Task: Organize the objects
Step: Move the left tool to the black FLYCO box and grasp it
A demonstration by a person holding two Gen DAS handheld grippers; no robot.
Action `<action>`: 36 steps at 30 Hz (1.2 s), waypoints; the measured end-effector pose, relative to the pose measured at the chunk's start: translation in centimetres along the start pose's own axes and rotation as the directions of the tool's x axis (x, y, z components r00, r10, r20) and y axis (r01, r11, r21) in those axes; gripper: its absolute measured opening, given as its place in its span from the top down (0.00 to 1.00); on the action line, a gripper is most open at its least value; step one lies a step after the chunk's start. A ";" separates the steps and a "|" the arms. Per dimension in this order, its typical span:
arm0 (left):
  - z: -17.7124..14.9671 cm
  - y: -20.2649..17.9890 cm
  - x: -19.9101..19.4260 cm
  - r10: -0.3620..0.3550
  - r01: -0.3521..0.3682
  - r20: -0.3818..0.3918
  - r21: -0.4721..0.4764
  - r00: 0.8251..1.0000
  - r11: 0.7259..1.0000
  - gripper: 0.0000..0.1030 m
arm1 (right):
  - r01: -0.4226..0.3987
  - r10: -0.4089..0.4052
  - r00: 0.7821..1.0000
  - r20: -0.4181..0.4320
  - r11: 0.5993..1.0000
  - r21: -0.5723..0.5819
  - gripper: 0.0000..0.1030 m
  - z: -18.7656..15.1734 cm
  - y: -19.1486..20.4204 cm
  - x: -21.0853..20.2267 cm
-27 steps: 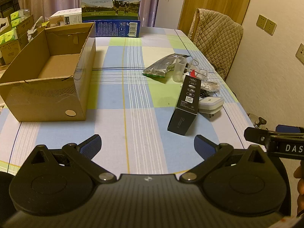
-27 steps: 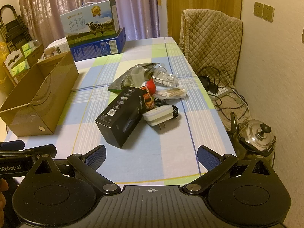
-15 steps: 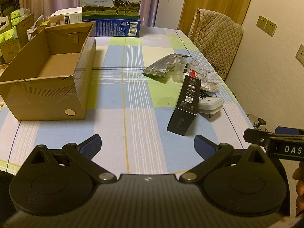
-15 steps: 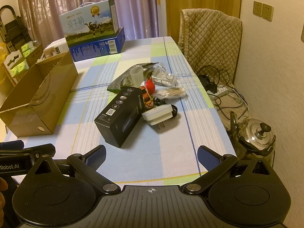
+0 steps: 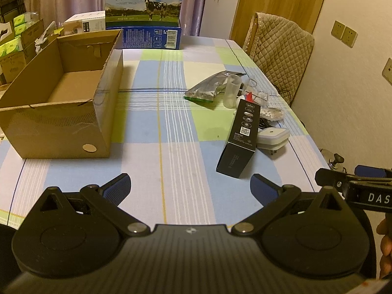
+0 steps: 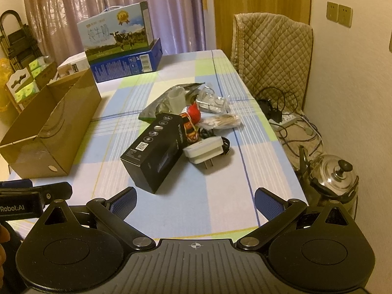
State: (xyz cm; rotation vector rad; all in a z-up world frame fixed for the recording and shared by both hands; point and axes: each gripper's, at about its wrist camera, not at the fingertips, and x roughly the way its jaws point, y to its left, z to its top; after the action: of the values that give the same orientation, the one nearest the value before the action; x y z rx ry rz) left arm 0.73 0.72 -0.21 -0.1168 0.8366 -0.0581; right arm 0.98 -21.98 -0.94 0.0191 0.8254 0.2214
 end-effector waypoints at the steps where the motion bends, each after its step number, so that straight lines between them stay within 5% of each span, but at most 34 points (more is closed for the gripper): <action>1: 0.1 0.0 0.1 -0.004 0.004 -0.001 -0.002 1.000 1.000 0.01 | 0.000 0.000 1.000 -0.002 1.000 0.001 0.03 0.0 -0.1 0.1; 14: 1.9 -0.5 2.8 -0.068 0.070 -0.041 0.042 0.997 0.997 0.01 | 0.013 -0.013 1.000 0.000 1.000 0.027 0.03 0.7 -2.2 1.6; 21: 3.7 -2.3 6.3 -0.113 0.117 -0.034 0.151 0.993 0.982 0.02 | 0.037 -0.037 0.999 0.003 0.998 0.043 0.03 2.0 -4.2 2.6; 29: 5.1 -4.9 10.8 -0.177 0.198 -0.097 0.277 0.979 0.940 0.17 | -0.002 0.002 1.000 0.002 0.999 0.050 0.03 3.0 -6.2 4.1; 35: 5.4 -6.0 13.8 -0.197 0.240 -0.161 0.315 0.967 0.918 0.49 | -0.006 0.007 1.000 -0.026 0.999 0.039 0.03 3.3 -6.7 5.6; 36: 5.5 -6.0 14.1 -0.196 0.240 -0.165 0.318 0.967 0.917 0.63 | -0.014 0.015 0.999 -0.031 1.000 0.027 0.03 3.3 -6.6 5.9</action>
State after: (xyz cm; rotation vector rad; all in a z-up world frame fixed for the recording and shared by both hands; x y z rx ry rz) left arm 14.20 -6.21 -6.22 0.1177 0.9298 -0.4222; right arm 8.51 -26.99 -3.62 0.0468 0.8594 0.2250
